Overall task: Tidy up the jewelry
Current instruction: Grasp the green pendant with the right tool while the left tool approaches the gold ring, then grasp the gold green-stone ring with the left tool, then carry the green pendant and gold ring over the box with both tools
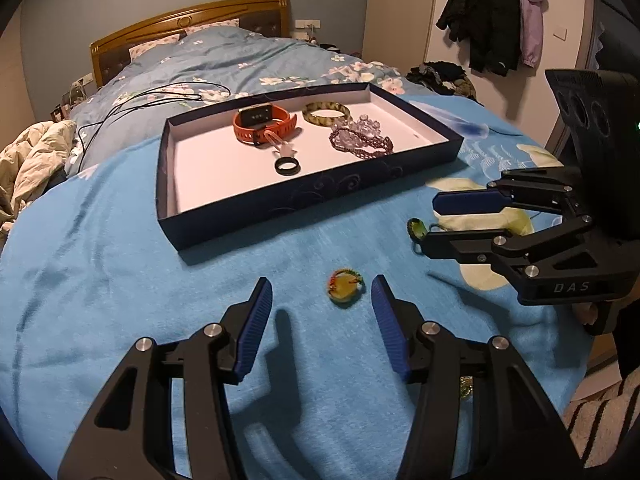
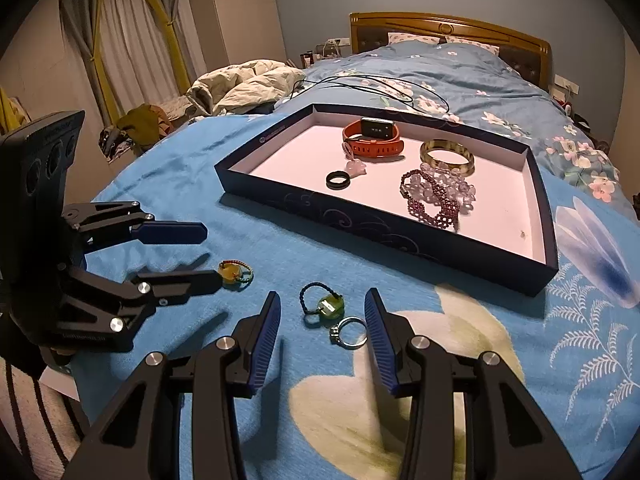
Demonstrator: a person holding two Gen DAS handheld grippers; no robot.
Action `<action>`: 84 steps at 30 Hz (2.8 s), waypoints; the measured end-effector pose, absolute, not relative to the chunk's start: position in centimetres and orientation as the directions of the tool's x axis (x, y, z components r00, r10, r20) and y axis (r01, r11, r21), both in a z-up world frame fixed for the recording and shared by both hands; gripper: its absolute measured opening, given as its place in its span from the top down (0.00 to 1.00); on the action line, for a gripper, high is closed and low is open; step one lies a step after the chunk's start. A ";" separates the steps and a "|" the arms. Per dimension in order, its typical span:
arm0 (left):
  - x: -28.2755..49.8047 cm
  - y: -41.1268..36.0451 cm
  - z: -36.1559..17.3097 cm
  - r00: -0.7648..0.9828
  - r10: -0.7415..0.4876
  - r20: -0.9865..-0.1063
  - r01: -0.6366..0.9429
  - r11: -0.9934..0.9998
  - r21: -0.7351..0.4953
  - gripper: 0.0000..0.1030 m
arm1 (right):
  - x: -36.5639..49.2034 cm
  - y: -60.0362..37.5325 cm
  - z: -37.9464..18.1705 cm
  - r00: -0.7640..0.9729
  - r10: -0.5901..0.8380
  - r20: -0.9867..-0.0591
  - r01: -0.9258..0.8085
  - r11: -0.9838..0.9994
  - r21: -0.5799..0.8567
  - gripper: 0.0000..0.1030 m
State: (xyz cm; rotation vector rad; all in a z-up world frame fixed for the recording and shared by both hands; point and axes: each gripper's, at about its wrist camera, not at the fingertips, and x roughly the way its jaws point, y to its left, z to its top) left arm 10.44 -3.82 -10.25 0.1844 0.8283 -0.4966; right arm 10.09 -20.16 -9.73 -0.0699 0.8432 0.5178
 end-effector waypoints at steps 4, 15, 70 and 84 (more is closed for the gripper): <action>10.7 -4.3 -10.4 0.558 -0.348 -0.754 0.497 0.867 -0.032 0.53 | 10.2 -19.9 -9.8 0.547 0.408 -0.731 -0.470 0.872 0.135 0.60; 11.0 -4.2 -10.8 0.531 -0.366 -0.765 0.502 0.863 -0.064 0.57 | 10.5 -19.4 -10.2 0.525 0.400 -0.751 -0.479 0.869 0.128 0.66; 10.0 -5.1 -7.4 0.574 -0.462 -0.677 0.565 0.821 -0.081 0.88 | 10.3 -21.8 -7.1 0.615 0.432 -0.660 -0.429 0.885 0.180 0.80; 13.7 -5.5 -6.1 0.619 -0.453 -0.642 0.538 0.840 -0.073 0.88 | 11.8 -22.0 -6.1 0.640 0.424 -0.641 -0.420 0.891 0.170 0.80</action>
